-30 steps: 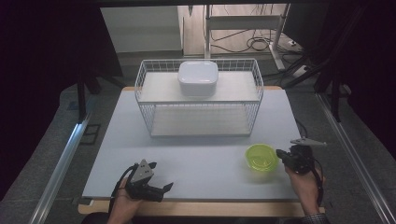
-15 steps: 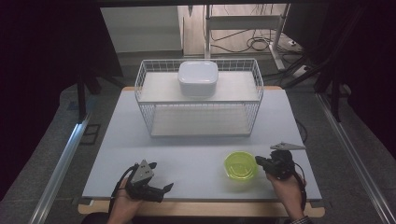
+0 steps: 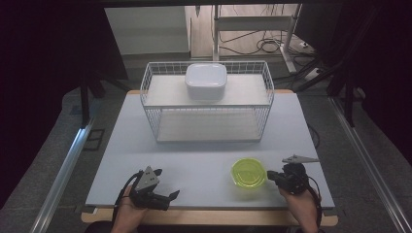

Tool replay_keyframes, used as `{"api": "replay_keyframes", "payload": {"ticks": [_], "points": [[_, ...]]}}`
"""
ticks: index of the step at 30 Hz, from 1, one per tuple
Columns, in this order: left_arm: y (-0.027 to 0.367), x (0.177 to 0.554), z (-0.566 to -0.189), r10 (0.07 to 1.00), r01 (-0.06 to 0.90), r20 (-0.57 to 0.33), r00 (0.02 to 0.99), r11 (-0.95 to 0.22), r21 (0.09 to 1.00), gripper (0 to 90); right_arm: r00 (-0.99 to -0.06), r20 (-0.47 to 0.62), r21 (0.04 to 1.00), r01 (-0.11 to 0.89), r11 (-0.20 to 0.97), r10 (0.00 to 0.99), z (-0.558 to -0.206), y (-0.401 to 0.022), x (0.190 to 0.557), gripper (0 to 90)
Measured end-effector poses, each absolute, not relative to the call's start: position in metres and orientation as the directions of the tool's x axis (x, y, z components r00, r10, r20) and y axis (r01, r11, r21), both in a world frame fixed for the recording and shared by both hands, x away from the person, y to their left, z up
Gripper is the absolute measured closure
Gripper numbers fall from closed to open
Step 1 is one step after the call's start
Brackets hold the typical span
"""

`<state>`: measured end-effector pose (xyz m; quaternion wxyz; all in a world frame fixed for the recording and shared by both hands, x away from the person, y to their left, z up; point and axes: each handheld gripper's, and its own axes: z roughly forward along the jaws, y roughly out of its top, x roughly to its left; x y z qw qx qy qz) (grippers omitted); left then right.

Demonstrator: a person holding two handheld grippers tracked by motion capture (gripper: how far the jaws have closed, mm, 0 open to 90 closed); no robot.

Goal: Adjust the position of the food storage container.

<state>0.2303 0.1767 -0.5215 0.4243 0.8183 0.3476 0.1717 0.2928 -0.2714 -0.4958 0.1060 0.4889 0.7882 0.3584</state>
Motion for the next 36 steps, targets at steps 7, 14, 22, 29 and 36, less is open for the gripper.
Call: {"api": "replay_keyframes", "payload": {"ticks": [7, 14, 22, 29, 36], "points": [[0.175, 0.230, -0.521, 0.710, 0.423, -0.015, 0.704, -0.403, 0.812, 5.3, -0.524, 0.217, 0.649, 0.708, 0.279, 0.824, -0.501, -0.256, 0.287, 88.1], [0.171, 0.229, -0.522, 0.701, 0.421, -0.013, 0.713, -0.413, 0.808, 5.3, -0.553, 0.237, 0.629, 0.714, 0.308, 0.799, -0.507, -0.237, 0.285, 87.6], [0.170, 0.229, -0.523, 0.698, 0.425, -0.014, 0.716, -0.420, 0.802, 5.2, -0.586, 0.264, 0.624, 0.709, 0.328, 0.766, -0.512, -0.212, 0.292, 87.1], [0.170, 0.229, -0.523, 0.699, 0.427, -0.015, 0.715, -0.420, 0.801, 5.3, -0.601, 0.280, 0.628, 0.705, 0.331, 0.749, -0.515, -0.198, 0.298, 87.0], [0.170, 0.229, -0.523, 0.698, 0.428, -0.013, 0.716, -0.424, 0.798, 5.2, -0.623, 0.314, 0.625, 0.704, 0.338, 0.716, -0.519, -0.178, 0.303, 86.8]]}}
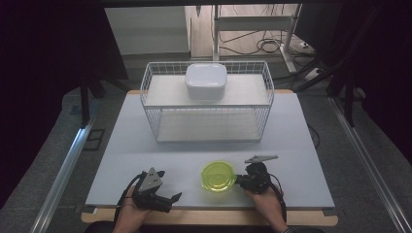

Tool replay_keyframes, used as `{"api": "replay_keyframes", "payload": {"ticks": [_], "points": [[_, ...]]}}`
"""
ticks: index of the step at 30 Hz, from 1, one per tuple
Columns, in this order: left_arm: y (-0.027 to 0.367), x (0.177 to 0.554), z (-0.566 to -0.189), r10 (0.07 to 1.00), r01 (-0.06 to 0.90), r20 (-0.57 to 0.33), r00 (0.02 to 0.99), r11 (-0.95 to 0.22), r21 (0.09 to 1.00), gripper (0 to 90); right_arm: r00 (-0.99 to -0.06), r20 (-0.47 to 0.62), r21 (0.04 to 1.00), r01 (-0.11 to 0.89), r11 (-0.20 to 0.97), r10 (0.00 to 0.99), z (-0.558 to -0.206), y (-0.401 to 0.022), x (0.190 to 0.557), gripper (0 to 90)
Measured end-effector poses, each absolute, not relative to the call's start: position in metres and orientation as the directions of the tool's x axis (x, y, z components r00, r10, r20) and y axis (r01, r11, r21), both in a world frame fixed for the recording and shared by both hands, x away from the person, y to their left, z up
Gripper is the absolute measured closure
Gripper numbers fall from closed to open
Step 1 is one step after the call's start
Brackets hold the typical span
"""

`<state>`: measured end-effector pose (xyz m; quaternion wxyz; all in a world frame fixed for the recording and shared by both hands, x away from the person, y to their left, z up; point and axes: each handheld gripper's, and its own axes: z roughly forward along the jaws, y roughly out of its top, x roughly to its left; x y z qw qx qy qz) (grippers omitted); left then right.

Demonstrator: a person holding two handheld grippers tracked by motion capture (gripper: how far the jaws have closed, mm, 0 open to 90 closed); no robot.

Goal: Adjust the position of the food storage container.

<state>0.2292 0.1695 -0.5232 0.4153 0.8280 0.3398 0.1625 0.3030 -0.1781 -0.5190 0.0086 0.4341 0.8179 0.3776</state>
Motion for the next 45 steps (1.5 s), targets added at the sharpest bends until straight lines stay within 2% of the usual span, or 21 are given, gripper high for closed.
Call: {"api": "replay_keyframes", "payload": {"ticks": [14, 26, 31, 33, 34, 35, 37, 39, 40, 42, 43, 44, 45], "points": [[0.169, 0.230, -0.524, 0.695, 0.435, -0.020, 0.719, -0.426, 0.793, 5.2, -0.665, 0.333, 0.627, 0.686, 0.370, 0.669, -0.523, -0.140, 0.317, 86.7], [0.168, 0.229, -0.525, 0.691, 0.440, -0.027, 0.722, -0.428, 0.789, 5.2, -0.673, 0.249, 0.669, 0.640, 0.378, 0.697, -0.513, -0.157, 0.319, 80.2], [0.172, 0.229, -0.524, 0.700, 0.461, -0.059, 0.712, -0.402, 0.791, 5.3, -0.689, 0.177, 0.703, 0.588, 0.399, 0.703, -0.504, -0.173, 0.310, 67.4], [0.172, 0.229, -0.524, 0.702, 0.462, -0.059, 0.709, -0.400, 0.792, 5.3, -0.689, 0.170, 0.706, 0.584, 0.401, 0.704, -0.502, -0.175, 0.309, 64.3], [0.174, 0.228, -0.524, 0.708, 0.464, -0.055, 0.704, -0.400, 0.790, 5.3, -0.691, 0.150, 0.717, 0.568, 0.403, 0.707, -0.499, -0.178, 0.305, 58.6], [0.174, 0.228, -0.524, 0.708, 0.464, -0.055, 0.704, -0.400, 0.790, 5.3, -0.691, 0.150, 0.717, 0.568, 0.403, 0.707, -0.499, -0.178, 0.305, 58.6], [0.177, 0.227, -0.524, 0.714, 0.467, -0.052, 0.698, -0.399, 0.789, 5.3, -0.696, 0.131, 0.734, 0.547, 0.403, 0.706, -0.494, -0.183, 0.300, 50.4], [0.178, 0.226, -0.524, 0.718, 0.467, -0.048, 0.695, -0.399, 0.789, 5.3, -0.697, 0.128, 0.736, 0.543, 0.404, 0.705, -0.493, -0.185, 0.298, 47.6], [0.180, 0.225, -0.525, 0.722, 0.467, -0.047, 0.690, -0.395, 0.791, 5.3, -0.711, 0.117, 0.746, 0.523, 0.411, 0.693, -0.492, -0.187, 0.294, 41.7], [0.181, 0.224, -0.525, 0.725, 0.467, -0.044, 0.687, -0.394, 0.792, 5.3, -0.716, 0.111, 0.750, 0.515, 0.414, 0.690, -0.491, -0.189, 0.292, 39.6], [0.183, 0.223, -0.526, 0.729, 0.465, -0.039, 0.684, -0.395, 0.792, 5.2, -0.721, 0.108, 0.752, 0.509, 0.418, 0.685, -0.491, -0.189, 0.289, 34.0], [0.183, 0.223, -0.526, 0.729, 0.465, -0.039, 0.684, -0.395, 0.792, 5.2, -0.721, 0.108, 0.752, 0.509, 0.418, 0.685, -0.491, -0.189, 0.289, 34.0], [0.184, 0.222, -0.526, 0.731, 0.464, -0.035, 0.682, -0.395, 0.793, 5.1, -0.722, 0.098, 0.752, 0.504, 0.425, 0.685, -0.492, -0.190, 0.286, 29.1]]}}
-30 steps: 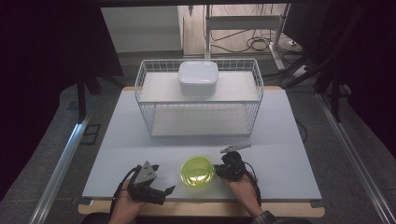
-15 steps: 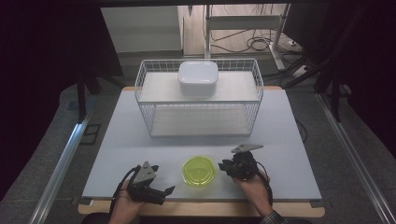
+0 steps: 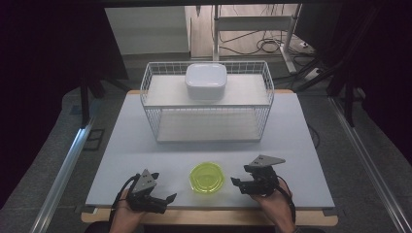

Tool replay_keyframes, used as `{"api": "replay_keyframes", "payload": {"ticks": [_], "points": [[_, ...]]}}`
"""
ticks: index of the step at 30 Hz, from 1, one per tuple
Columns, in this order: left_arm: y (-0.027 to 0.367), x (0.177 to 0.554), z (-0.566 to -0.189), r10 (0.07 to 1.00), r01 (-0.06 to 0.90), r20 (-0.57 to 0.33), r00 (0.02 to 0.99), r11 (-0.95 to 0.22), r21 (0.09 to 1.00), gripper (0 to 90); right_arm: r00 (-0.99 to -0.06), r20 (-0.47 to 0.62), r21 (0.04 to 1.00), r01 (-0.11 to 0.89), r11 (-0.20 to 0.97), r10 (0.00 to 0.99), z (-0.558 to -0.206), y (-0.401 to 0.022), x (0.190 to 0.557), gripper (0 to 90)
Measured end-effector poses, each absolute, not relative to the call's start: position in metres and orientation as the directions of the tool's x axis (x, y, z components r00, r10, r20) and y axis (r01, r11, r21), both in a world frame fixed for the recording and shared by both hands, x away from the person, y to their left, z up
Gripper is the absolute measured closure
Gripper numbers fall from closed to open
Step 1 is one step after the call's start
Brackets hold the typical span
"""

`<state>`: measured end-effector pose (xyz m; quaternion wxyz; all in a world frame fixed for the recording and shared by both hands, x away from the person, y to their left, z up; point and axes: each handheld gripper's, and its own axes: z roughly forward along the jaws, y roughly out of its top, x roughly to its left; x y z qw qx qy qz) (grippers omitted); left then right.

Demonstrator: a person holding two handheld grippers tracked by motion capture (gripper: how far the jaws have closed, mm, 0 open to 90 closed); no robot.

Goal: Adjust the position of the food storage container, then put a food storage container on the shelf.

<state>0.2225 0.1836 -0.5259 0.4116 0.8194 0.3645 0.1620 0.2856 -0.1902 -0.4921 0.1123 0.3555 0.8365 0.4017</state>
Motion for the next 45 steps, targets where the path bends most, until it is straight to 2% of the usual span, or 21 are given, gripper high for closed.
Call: {"api": "replay_keyframes", "payload": {"ticks": [2, 4, 5, 10, 22, 25, 29, 30, 33, 35, 40, 45], "points": [[0.186, 0.221, -0.526, 0.734, 0.464, -0.031, 0.678, -0.395, 0.793, 5.1, -0.725, 0.098, 0.750, 0.504, 0.428, 0.682, -0.493, -0.191, 0.284, 27.2], [0.187, 0.220, -0.527, 0.736, 0.465, -0.033, 0.677, -0.392, 0.794, 5.1, -0.725, 0.101, 0.748, 0.507, 0.429, 0.681, -0.496, -0.192, 0.281, 22.3], [0.187, 0.220, -0.527, 0.736, 0.463, -0.031, 0.677, -0.392, 0.795, 5.0, -0.734, 0.109, 0.746, 0.506, 0.433, 0.670, -0.498, -0.191, 0.280, 16.4], [0.185, 0.220, -0.527, 0.730, 0.457, -0.022, 0.683, -0.404, 0.793, 4.8, -0.728, 0.097, 0.753, 0.499, 0.428, 0.679, -0.499, -0.190, 0.281, 7.5], [0.183, 0.219, -0.527, 0.723, 0.451, -0.012, 0.691, -0.418, 0.789, 4.8, -0.735, 0.145, 0.760, 0.511, 0.401, 0.663, -0.489, -0.190, 0.280, 5.1], [0.182, 0.219, -0.527, 0.722, 0.449, -0.008, 0.691, -0.420, 0.789, 4.8, -0.736, 0.164, 0.748, 0.527, 0.403, 0.657, -0.486, -0.188, 0.277, 10.6], [0.183, 0.220, -0.527, 0.723, 0.450, -0.011, 0.691, -0.418, 0.789, 4.8, -0.735, 0.183, 0.747, 0.535, 0.393, 0.653, -0.480, -0.183, 0.277, 24.2], [0.183, 0.220, -0.528, 0.724, 0.451, -0.012, 0.690, -0.417, 0.789, 4.8, -0.727, 0.226, 0.747, 0.556, 0.364, 0.648, -0.477, -0.181, 0.280, 30.0], [0.183, 0.220, -0.528, 0.724, 0.452, -0.013, 0.690, -0.416, 0.790, 4.9, -0.721, 0.278, 0.733, 0.586, 0.345, 0.634, -0.476, -0.177, 0.284, 34.7], [0.182, 0.220, -0.528, 0.724, 0.451, -0.011, 0.690, -0.418, 0.789, 4.9, -0.706, 0.349, 0.708, 0.629, 0.321, 0.616, -0.478, -0.170, 0.293, 42.8], [0.182, 0.220, -0.528, 0.722, 0.450, -0.010, 0.692, -0.420, 0.788, 4.9, -0.673, 0.421, 0.668, 0.684, 0.295, 0.609, -0.482, -0.166, 0.307, 50.1], [0.182, 0.220, -0.528, 0.719, 0.447, -0.007, 0.695, -0.424, 0.787, 5.0, -0.611, 0.537, 0.603, 0.760, 0.242, 0.581, -0.492, -0.164, 0.326, 59.0]]}}
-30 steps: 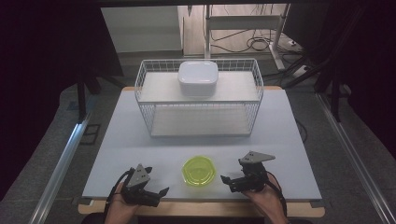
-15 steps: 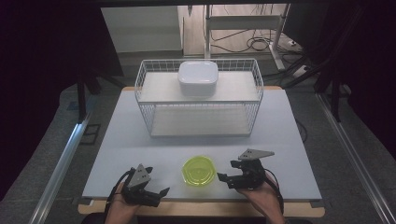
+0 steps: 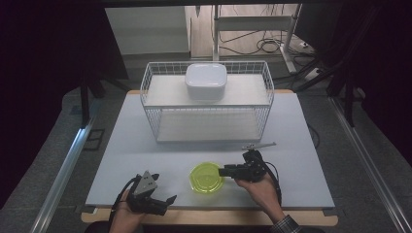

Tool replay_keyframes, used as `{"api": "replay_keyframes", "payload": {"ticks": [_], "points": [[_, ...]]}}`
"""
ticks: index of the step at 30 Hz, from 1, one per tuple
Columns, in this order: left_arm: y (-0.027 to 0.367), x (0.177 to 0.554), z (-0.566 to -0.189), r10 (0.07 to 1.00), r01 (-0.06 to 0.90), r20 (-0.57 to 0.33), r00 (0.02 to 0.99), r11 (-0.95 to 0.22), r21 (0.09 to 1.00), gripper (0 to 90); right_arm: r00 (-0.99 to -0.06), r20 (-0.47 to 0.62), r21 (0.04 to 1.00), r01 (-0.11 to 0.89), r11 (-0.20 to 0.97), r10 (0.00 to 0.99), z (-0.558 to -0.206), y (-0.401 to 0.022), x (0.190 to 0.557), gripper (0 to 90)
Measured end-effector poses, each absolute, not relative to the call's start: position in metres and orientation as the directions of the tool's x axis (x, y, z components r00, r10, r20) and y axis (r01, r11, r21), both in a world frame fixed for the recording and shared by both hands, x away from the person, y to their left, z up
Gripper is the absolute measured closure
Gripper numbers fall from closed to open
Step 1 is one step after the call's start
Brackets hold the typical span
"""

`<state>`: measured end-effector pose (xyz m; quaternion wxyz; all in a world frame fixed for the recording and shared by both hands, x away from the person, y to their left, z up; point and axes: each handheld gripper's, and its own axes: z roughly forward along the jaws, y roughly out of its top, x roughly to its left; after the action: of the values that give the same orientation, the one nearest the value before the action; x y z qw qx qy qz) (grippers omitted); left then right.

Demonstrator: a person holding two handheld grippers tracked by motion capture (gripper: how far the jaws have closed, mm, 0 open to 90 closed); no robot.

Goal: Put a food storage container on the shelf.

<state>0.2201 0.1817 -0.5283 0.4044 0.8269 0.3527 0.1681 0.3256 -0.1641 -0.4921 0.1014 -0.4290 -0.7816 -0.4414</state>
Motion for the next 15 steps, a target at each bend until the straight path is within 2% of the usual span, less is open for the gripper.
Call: {"api": "replay_keyframes", "payload": {"ticks": [8, 10, 11, 12, 13, 15], "points": [[0.181, 0.220, -0.528, 0.718, 0.446, -0.004, 0.696, -0.428, 0.786, 5.0, -0.563, 0.601, 0.547, 0.807, 0.221, 0.568, -0.500, -0.160, 0.334, 67.0], [0.181, 0.220, -0.528, 0.717, 0.446, -0.005, 0.697, -0.429, 0.786, 5.0, -0.549, 0.616, 0.534, 0.818, 0.214, 0.565, -0.503, -0.160, 0.335, 70.6], [0.181, 0.220, -0.529, 0.717, 0.446, -0.004, 0.697, -0.429, 0.786, 5.0, -0.531, 0.639, 0.516, 0.833, 0.202, 0.557, -0.504, -0.160, 0.336, 75.5], [0.181, 0.220, -0.529, 0.717, 0.446, -0.004, 0.698, -0.429, 0.786, 5.0, -0.531, 0.639, 0.516, 0.833, 0.202, 0.557, -0.504, -0.160, 0.336, 75.5], [0.181, 0.220, -0.529, 0.715, 0.445, -0.004, 0.699, -0.431, 0.785, 5.0, -0.512, 0.661, 0.494, 0.847, 0.195, 0.548, -0.503, -0.160, 0.336, 80.1], [0.181, 0.220, -0.528, 0.715, 0.444, -0.003, 0.699, -0.431, 0.785, 5.0, -0.513, 0.666, 0.487, 0.849, 0.204, 0.542, -0.502, -0.159, 0.336, 80.8]]}}
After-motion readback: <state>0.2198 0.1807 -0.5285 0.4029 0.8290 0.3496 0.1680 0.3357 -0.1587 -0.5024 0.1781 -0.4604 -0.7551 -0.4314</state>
